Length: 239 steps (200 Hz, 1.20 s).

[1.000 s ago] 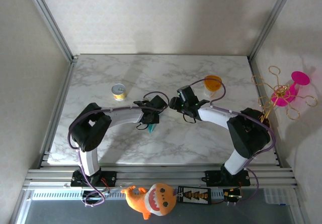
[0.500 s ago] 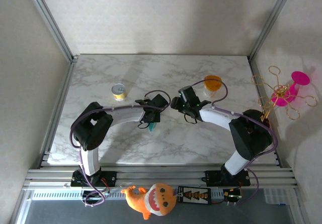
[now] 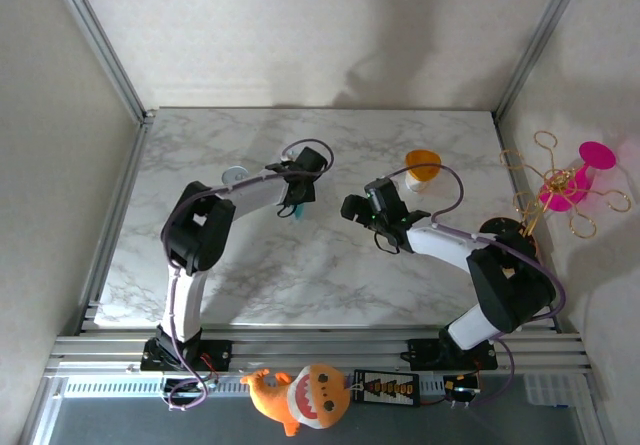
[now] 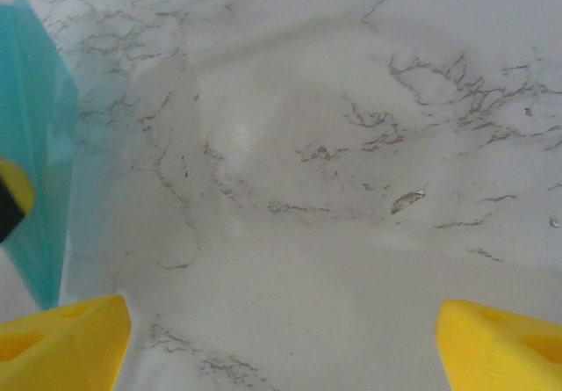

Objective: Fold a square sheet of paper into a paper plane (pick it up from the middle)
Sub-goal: Move the paper plane to the top-center of the table.

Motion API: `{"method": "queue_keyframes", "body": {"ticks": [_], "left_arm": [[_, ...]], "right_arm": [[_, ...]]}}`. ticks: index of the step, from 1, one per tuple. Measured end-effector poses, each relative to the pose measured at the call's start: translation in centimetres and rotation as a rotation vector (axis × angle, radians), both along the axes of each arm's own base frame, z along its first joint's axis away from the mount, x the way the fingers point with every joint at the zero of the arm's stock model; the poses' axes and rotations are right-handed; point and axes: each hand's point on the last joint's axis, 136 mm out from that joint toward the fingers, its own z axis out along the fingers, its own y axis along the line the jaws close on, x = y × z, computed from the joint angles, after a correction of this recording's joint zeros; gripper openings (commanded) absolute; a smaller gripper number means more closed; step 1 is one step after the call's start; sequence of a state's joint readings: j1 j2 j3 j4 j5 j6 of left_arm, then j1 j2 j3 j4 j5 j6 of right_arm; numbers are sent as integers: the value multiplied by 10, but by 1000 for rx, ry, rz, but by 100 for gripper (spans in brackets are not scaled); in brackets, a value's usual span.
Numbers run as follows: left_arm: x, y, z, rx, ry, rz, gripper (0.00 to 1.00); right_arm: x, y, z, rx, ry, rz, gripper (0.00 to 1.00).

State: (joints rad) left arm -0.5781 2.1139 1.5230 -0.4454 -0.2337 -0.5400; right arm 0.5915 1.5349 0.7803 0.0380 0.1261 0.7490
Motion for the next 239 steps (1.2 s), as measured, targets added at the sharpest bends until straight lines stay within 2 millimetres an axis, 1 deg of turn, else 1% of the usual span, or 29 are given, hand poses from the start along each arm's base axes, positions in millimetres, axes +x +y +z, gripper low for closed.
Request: {"method": "queue_keyframes", "body": {"ticks": [15, 52, 73, 135, 210, 239], "left_arm": [[11, -2, -5, 8, 2, -7, 12], [25, -18, -13, -1, 24, -48, 12], [24, -20, -21, 2, 49, -63, 14], [24, -22, -20, 12, 64, -77, 24], [26, -25, -24, 25, 56, -95, 28], [29, -26, -25, 22, 37, -107, 32]], "right_arm": [[-1, 1, -1, 4, 2, 9, 92], [0, 4, 2, 18, -6, 19, 92], [1, 5, 4, 23, -12, 19, 91], [-1, 9, 5, 38, -6, 34, 91], [-1, 9, 5, 41, -5, 37, 91], [-1, 9, 4, 41, -5, 38, 91]]}}
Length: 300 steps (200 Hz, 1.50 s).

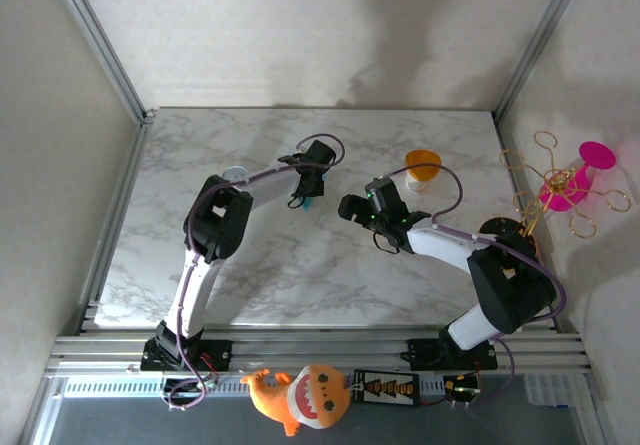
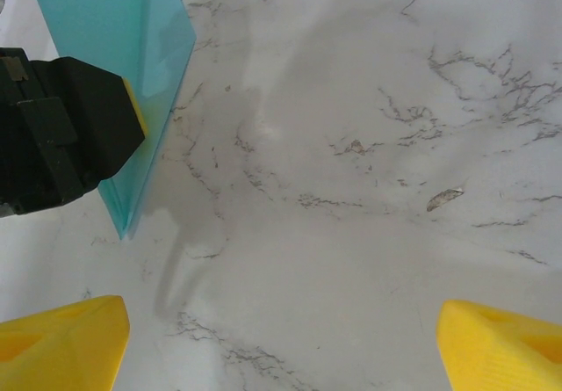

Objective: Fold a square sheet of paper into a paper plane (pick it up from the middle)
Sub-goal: Move the paper plane to the top-center of the table.

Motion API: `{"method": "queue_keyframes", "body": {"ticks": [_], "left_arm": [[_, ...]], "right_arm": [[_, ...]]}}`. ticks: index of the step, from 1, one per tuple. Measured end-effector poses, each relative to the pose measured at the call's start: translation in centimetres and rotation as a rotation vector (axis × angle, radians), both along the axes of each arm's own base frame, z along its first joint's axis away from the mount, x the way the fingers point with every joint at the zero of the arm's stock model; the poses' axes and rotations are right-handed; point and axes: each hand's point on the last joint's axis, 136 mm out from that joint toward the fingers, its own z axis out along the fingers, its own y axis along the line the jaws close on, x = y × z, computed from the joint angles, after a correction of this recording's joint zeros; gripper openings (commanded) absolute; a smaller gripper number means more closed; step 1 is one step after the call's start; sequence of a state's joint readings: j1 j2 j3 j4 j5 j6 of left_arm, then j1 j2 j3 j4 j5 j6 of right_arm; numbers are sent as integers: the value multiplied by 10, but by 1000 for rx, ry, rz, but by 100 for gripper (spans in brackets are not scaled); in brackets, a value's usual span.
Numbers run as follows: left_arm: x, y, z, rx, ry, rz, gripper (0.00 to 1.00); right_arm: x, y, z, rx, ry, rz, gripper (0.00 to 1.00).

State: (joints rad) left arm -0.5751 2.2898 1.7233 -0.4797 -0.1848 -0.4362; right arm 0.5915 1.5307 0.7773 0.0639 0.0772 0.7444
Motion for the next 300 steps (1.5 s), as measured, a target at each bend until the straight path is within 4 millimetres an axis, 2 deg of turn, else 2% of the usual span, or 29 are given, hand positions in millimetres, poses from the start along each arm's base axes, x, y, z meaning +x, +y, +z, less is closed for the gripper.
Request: {"method": "queue_keyframes", "body": {"ticks": [21, 161, 211, 243, 300], "left_arm": [[2, -2, 0, -3, -12, -9, 37], [5, -3, 4, -33, -25, 27, 39], [-4, 0, 7, -26, 1, 41, 42], [-7, -1, 22, -35, -9, 42, 43], [-4, -2, 65, -72, -83, 56, 44]], "right_arm": [[0, 0, -1, 0, 3, 1, 91], [0, 0, -3, 0, 8, -1, 91], [-1, 0, -5, -3, 13, -1, 91], [-1, 0, -5, -3, 13, -1, 91], [1, -1, -3, -8, 9, -6, 92]]}}
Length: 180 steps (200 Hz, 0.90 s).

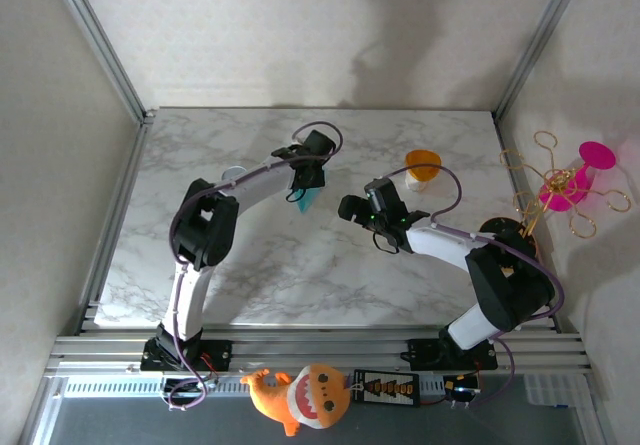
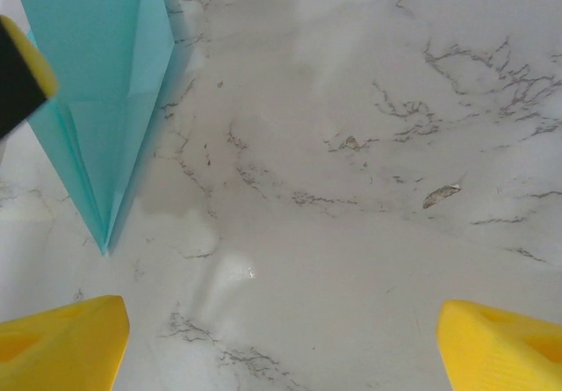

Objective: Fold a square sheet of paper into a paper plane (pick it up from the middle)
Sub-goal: Move the paper plane to the top-center of the table, then reset both arms

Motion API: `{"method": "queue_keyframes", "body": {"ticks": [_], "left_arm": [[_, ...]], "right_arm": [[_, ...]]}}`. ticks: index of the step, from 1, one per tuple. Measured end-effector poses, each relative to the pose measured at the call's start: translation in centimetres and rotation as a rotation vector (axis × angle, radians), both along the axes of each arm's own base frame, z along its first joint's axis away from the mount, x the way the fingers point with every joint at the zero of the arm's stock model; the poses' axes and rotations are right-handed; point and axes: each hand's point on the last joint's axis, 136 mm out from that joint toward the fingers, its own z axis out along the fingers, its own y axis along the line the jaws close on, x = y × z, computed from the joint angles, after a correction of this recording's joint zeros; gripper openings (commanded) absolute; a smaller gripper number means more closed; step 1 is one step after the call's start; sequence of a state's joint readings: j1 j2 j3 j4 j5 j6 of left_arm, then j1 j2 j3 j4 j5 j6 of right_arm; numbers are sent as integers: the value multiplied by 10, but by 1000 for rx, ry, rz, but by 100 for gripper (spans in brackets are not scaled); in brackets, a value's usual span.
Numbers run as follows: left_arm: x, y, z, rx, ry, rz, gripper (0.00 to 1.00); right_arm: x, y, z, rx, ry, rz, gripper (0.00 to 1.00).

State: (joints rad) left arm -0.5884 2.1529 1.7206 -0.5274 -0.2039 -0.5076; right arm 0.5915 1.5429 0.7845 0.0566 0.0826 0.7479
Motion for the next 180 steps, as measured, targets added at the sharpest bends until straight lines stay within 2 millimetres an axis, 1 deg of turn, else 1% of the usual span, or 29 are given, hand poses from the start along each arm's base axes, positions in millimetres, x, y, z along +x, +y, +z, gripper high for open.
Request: {"method": "queue_keyframes", "body": {"ticks": [17, 31, 37, 47, 55, 68, 70, 81, 94, 100, 108, 122, 133, 147, 165, 180], "left_arm": [[-1, 2, 18, -21, -33, 12, 45], [-6, 8, 38, -39, -71, 27, 48], [-9, 12, 48, -48, -93, 35, 50], [-17, 21, 70, -66, -142, 55, 54], [-24, 30, 86, -83, -186, 75, 60], [-38, 50, 119, -108, -279, 118, 72], [-40, 52, 121, -112, -287, 125, 74], [-55, 76, 146, -125, -381, 177, 83], [-75, 108, 165, -123, -479, 247, 93], [-85, 124, 169, -117, -521, 285, 97], [-97, 146, 171, -112, -569, 339, 99], [-118, 185, 164, -80, -632, 434, 100], [-136, 217, 150, -40, -669, 513, 99], [-158, 251, 131, 8, -703, 600, 100], [-182, 287, 109, 62, -736, 696, 100], [-198, 310, 98, 101, -771, 761, 99]], "right_arm": [[2, -1, 3, -5, -10, -5, 93], [3, -5, 8, -19, -27, -13, 95], [3, -7, 13, -27, -44, -14, 96], [6, -10, 26, -37, -85, -19, 99], [8, -14, 37, -49, -126, -23, 99], [11, -22, 61, -76, -210, -35, 99], [11, -23, 63, -77, -219, -37, 99], [12, -34, 81, -112, -293, -56, 99], [11, -49, 95, -162, -370, -89, 99], [9, -56, 98, -189, -395, -104, 99], [7, -68, 102, -232, -434, -132, 99], [2, -88, 103, -311, -482, -176, 99], [-1, -102, 103, -375, -514, -205, 99], [-4, -119, 103, -451, -548, -240, 99], [-4, -142, 98, -524, -555, -291, 99], [-2, -169, 94, -572, -545, -357, 99]]}}
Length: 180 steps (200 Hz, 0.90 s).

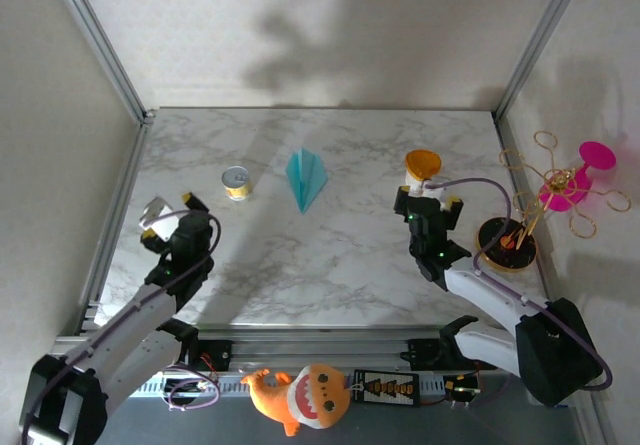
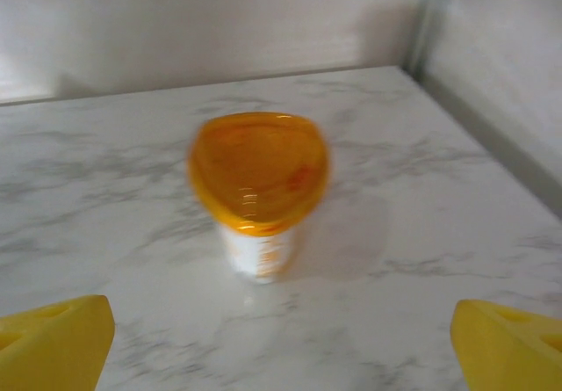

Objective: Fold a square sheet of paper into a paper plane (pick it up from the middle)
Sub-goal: Reset both arms

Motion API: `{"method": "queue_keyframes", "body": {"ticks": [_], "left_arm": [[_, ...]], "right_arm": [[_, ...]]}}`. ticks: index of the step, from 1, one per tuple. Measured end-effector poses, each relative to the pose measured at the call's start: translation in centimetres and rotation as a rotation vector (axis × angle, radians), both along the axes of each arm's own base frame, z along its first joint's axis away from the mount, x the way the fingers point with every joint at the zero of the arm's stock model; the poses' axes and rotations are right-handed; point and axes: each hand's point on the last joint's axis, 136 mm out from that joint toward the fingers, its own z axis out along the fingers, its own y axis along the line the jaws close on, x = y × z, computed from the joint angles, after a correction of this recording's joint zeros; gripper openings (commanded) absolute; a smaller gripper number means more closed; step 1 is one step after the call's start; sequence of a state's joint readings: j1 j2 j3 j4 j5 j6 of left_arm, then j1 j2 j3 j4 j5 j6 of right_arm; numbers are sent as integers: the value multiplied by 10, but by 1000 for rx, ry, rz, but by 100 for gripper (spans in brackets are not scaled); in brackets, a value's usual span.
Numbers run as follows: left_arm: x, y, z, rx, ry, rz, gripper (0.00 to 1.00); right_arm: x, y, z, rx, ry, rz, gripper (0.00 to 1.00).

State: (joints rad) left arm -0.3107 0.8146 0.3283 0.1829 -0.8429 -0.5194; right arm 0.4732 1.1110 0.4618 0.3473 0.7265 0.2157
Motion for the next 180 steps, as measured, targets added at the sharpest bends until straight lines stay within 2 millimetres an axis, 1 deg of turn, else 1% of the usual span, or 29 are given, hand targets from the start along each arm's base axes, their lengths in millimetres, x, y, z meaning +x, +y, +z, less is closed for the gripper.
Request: {"method": "queue_keyframes", "body": {"ticks": [13, 27, 41, 57, 79, 97, 109, 138, 159, 180], "left_arm": [[-9, 13, -7, 24, -14, 43, 100], [-14, 21, -15, 51, -12, 61, 100], [-15, 27, -21, 76, -7, 67, 99], [-12, 30, -28, 92, -4, 48, 100], [-4, 30, -43, 104, 1, -14, 99], [4, 21, -51, 119, 5, -103, 100], [10, 14, -48, 129, -22, -165, 99], [25, 4, -36, 141, -98, -267, 100], [33, -5, -34, 142, -128, -338, 100], [40, -14, -35, 146, -138, -399, 100]], "right_arm": [[0, -21, -5, -19, -12, -53, 99], [-4, -39, -14, -48, -20, -88, 99], [-9, -50, -25, -67, -20, -96, 99], [-10, -58, -33, -75, -30, -88, 99], [-13, -61, -44, -70, -50, -43, 99], [-11, -58, -49, -63, -67, 1, 99], [-7, -55, -49, -62, -85, 30, 99], [2, -51, -44, -59, -137, 81, 99], [7, -50, -40, -53, -168, 113, 99], [11, -51, -42, -45, -179, 138, 99]]}}
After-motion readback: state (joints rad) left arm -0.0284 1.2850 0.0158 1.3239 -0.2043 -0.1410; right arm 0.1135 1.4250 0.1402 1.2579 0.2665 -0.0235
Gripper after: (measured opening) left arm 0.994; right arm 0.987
